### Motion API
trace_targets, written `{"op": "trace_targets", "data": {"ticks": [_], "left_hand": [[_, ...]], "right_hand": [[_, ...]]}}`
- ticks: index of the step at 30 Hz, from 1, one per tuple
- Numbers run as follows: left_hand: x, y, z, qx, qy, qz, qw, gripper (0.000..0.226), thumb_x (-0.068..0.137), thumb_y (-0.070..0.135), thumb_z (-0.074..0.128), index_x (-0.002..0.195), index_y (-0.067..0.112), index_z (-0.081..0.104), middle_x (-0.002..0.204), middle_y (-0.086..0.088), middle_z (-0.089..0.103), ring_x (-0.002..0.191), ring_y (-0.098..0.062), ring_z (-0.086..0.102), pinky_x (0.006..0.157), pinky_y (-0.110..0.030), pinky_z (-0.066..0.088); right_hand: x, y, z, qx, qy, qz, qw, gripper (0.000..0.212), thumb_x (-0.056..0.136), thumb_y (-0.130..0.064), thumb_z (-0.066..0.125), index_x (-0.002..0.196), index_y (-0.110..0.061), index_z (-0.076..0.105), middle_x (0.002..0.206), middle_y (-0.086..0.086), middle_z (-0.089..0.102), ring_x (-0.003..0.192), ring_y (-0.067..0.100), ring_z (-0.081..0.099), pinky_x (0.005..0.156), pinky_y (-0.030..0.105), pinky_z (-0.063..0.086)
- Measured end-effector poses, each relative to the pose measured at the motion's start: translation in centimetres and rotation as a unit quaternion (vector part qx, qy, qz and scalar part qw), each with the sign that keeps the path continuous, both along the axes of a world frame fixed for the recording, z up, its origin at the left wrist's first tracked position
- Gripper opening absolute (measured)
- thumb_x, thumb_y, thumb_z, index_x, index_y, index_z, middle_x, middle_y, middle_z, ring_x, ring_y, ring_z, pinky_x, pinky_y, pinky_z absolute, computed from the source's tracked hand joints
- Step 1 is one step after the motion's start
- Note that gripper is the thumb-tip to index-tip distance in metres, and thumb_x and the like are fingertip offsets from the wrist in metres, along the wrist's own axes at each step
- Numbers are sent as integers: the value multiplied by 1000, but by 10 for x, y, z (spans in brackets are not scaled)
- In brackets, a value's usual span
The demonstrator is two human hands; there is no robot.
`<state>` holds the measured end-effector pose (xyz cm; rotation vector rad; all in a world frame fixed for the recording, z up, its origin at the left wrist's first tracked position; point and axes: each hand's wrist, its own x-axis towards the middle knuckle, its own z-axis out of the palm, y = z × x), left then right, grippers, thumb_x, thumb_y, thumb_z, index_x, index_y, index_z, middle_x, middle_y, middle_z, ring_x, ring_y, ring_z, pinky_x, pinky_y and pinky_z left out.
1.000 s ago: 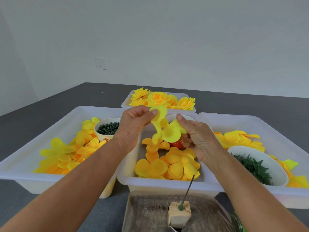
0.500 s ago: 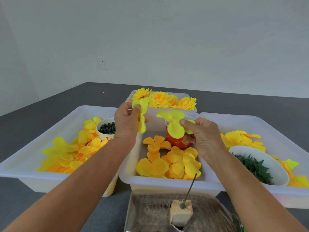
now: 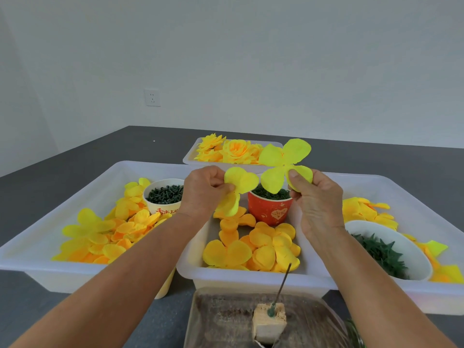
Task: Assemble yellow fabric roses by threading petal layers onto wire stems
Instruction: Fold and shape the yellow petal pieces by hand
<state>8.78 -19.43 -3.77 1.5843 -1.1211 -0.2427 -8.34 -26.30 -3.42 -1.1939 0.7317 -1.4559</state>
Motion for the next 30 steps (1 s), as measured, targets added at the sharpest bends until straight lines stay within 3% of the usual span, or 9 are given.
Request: {"op": "trace_targets", "data": {"ticks": [5, 10, 12, 14, 16, 18, 20, 26, 30], "left_hand": [[-3, 1, -3, 31, -12, -39, 999, 22, 68, 9, 82, 63, 14, 62, 63, -6, 65, 57, -12, 57, 50, -13, 44], [-6, 3, -2, 108, -36, -100, 988, 14, 71, 5, 79, 70, 12, 68, 75, -9, 70, 68, -19, 65, 56, -20, 53], [-8, 4, -2, 148, -43, -130, 979, 13, 73, 2, 76, 80, 9, 69, 88, -10, 70, 80, -19, 67, 65, -30, 57], [-8, 3, -2, 169, -38, -153, 973, 18, 74, -2, 74, 90, 7, 70, 97, -8, 70, 91, -18, 66, 75, -36, 57], [-8, 5, -1, 169, -34, -171, 970, 21, 75, -4, 72, 94, 4, 69, 99, -9, 70, 92, -18, 65, 78, -35, 55], [-7, 5, -1, 163, -57, -175, 969, 11, 78, -1, 71, 80, 9, 66, 86, -10, 69, 74, -20, 64, 64, -30, 52], [-6, 5, 1, 175, -52, -166, 969, 18, 80, 2, 69, 74, 19, 65, 76, -2, 67, 62, -23, 65, 53, -27, 52], [-3, 2, 1, 199, 15, -154, 968, 31, 84, -1, 61, 113, 10, 58, 92, -3, 60, 60, -24, 64, 48, -25, 53], [-3, 1, -3, 178, -52, -147, 972, 16, 91, 14, 57, 88, 1, 65, 73, -5, 56, 63, -23, 55, 54, -27, 45]], "right_hand": [[4, -1, -3, 12, 9, 82, 997, 21, 80, -15, 71, 59, -18, 70, 52, -5, 57, 52, 9, 48, 55, 26, 40], [1, 0, 1, 35, -45, 205, 977, 19, 70, -34, 70, 78, -18, 77, 83, 5, 72, 79, 18, 65, 74, 34, 53], [0, 1, 4, 49, -47, 246, 967, 17, 80, -26, 64, 70, -19, 77, 72, 0, 71, 67, 13, 66, 60, 26, 55], [0, 2, 3, 71, 39, 265, 961, 29, 87, -16, 59, 62, -17, 74, 56, -4, 62, 50, 8, 55, 45, 20, 46], [2, 5, 2, 106, 158, 279, 941, 16, 85, -14, 63, 72, -14, 71, 56, -1, 60, 47, 9, 51, 43, 19, 43], [2, 6, -1, 136, 254, 275, 917, 5, 82, -15, 69, 81, -12, 65, 63, 2, 61, 51, 11, 52, 45, 19, 44], [1, 3, -4, 140, 305, 238, 911, 16, 78, -11, 73, 87, -14, 60, 64, 2, 59, 51, 10, 50, 46, 20, 44], [0, 3, -9, 42, 460, 184, 868, 19, 74, -7, 75, 78, -15, 58, 65, 2, 56, 53, 10, 51, 44, 19, 40], [1, 2, -14, -14, 521, 175, 835, 26, 67, -15, 83, 75, -18, 58, 71, -2, 58, 63, 11, 54, 53, 23, 43]]}}
